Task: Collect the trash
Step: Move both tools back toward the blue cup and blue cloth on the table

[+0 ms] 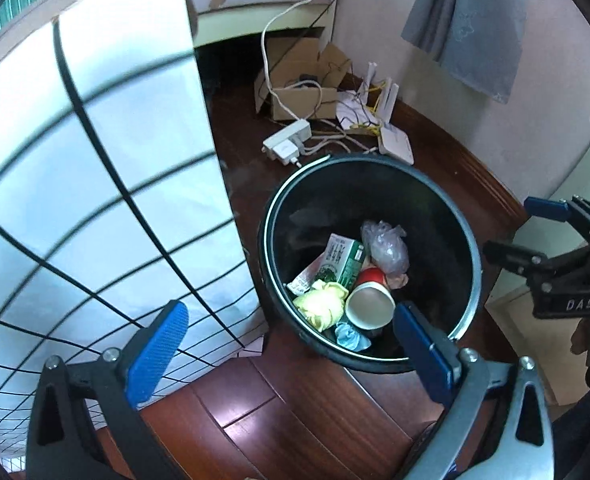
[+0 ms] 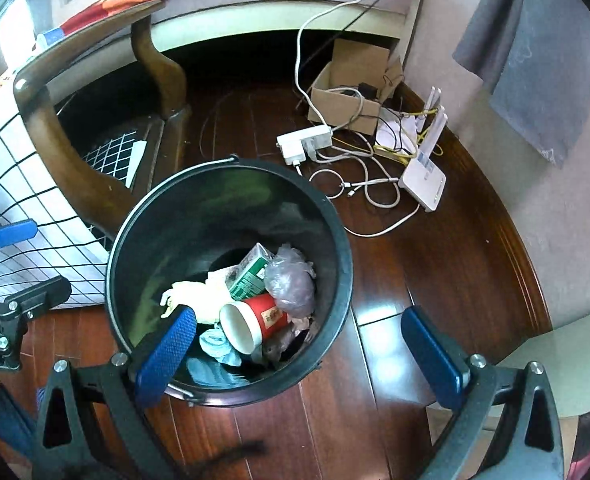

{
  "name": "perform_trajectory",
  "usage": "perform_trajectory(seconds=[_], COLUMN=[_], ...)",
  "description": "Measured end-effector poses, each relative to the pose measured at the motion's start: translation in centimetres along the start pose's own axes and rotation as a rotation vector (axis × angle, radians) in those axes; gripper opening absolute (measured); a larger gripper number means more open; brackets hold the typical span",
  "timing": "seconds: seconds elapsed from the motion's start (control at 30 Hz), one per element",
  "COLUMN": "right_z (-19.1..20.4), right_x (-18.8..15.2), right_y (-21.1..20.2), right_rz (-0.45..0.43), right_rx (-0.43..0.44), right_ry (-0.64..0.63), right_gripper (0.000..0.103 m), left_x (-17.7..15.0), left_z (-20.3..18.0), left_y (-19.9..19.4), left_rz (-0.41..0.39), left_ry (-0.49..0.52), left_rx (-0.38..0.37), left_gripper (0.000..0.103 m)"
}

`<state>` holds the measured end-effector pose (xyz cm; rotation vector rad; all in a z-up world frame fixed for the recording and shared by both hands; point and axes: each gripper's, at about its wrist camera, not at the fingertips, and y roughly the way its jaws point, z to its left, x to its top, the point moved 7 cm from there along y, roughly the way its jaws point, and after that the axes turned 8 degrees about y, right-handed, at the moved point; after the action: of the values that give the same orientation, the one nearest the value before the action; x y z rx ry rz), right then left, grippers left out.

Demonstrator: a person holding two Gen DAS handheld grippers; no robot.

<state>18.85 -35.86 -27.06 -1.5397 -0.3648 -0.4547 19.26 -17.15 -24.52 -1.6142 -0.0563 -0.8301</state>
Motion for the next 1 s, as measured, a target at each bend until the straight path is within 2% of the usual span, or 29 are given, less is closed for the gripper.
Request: perform_trajectory(seconds=[0.6,1.0], right_z=[1.8,4.1], right_x=[0.8,2.4], right_y=[-6.8,-11.3], right_rz=[-0.101,-0.186], right_rx=[0.027,0.036], right_ry=[-0.006,-0.037], right_gripper=[0.103,0.103], left_x=[1.7,2.2], left_z=[-0.2,1.8], left_y=[-5.7,-10.8], left_rz=[-0.104,-0.183], left_ry=[-0.011,-0.05], left_rx=[0.03,0.071], left_gripper=[0.103,0.103])
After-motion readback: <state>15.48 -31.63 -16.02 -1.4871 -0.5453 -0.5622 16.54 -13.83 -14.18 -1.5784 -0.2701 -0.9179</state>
